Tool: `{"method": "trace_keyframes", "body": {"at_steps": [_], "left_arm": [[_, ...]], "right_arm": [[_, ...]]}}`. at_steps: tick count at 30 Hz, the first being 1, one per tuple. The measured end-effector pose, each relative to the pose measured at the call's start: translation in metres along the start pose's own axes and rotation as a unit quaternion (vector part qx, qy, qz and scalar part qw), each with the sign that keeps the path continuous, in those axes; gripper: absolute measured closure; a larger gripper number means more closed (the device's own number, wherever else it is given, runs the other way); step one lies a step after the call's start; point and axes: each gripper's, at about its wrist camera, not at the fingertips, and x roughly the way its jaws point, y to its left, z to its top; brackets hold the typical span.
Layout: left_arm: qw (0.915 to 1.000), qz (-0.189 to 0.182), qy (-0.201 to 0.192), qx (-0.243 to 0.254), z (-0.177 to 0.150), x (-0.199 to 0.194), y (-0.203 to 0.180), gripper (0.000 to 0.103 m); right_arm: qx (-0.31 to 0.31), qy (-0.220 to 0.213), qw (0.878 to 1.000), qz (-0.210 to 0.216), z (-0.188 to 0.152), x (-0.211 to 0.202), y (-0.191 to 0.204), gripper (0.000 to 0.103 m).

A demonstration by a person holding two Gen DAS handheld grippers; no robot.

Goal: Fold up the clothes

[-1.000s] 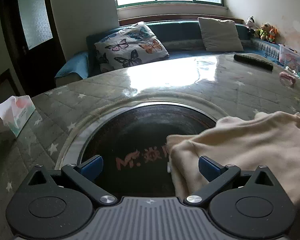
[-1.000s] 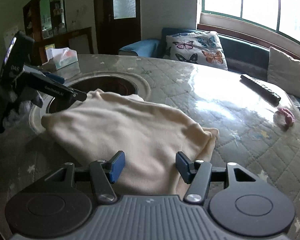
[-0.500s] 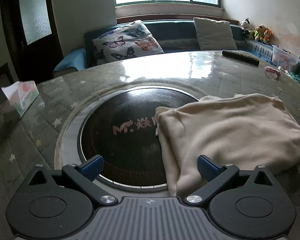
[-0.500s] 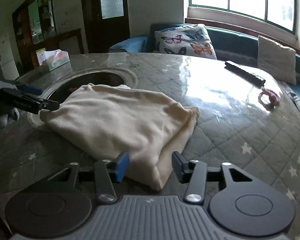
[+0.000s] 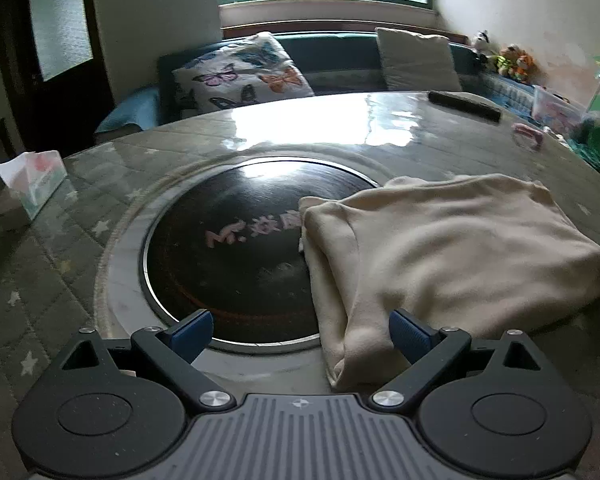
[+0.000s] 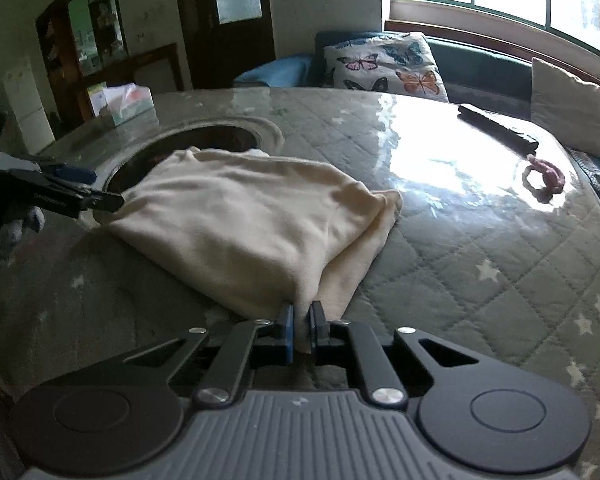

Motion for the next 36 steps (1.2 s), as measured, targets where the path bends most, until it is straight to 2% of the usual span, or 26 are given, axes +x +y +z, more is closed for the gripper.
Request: {"method": "trace_keyframes", "body": {"at_steps": [4, 8, 13, 18, 27, 30, 36], "left_arm": [[0.9999, 0.007, -0.004, 0.010, 0.001, 0.000, -0.003, 0.005], [0.9999, 0.009, -0.012, 0.006, 0.006, -0.003, 0.001, 0.005], [0.9997, 0.013, -0.022, 0.006, 0.013, -0.002, 0.001, 0.005], [0.9995, 0.019, -0.023, 0.005, 0.023, 0.009, 0.002, 0.004], [0.9993, 0.035, -0.012, 0.009, 0.040, 0.038, 0.005, 0.004], [0.9992, 0.039, -0.004, 0.010, 0.043, 0.048, 0.008, 0.004], [0.9991, 0.039, -0.010, 0.012, 0.053, 0.056, 0.006, 0.003]], "right_arm": [[-0.007, 0.009, 1.000, -0.002, 0.002, 0.000, -0.002, 0.096], [-0.008, -0.006, 1.000, -0.007, 0.011, -0.007, -0.001, 0.086], [-0.006, -0.037, 0.999, -0.015, 0.030, -0.010, 0.001, 0.086], [0.004, -0.045, 0.999, -0.025, 0.052, 0.016, -0.002, 0.085], [0.028, -0.029, 0.998, -0.049, 0.075, 0.073, -0.015, 0.085], [0.044, -0.025, 0.997, -0.052, 0.075, 0.079, -0.021, 0.085], [0.025, -0.038, 0.998, -0.047, 0.084, 0.073, -0.009, 0.084]]}}
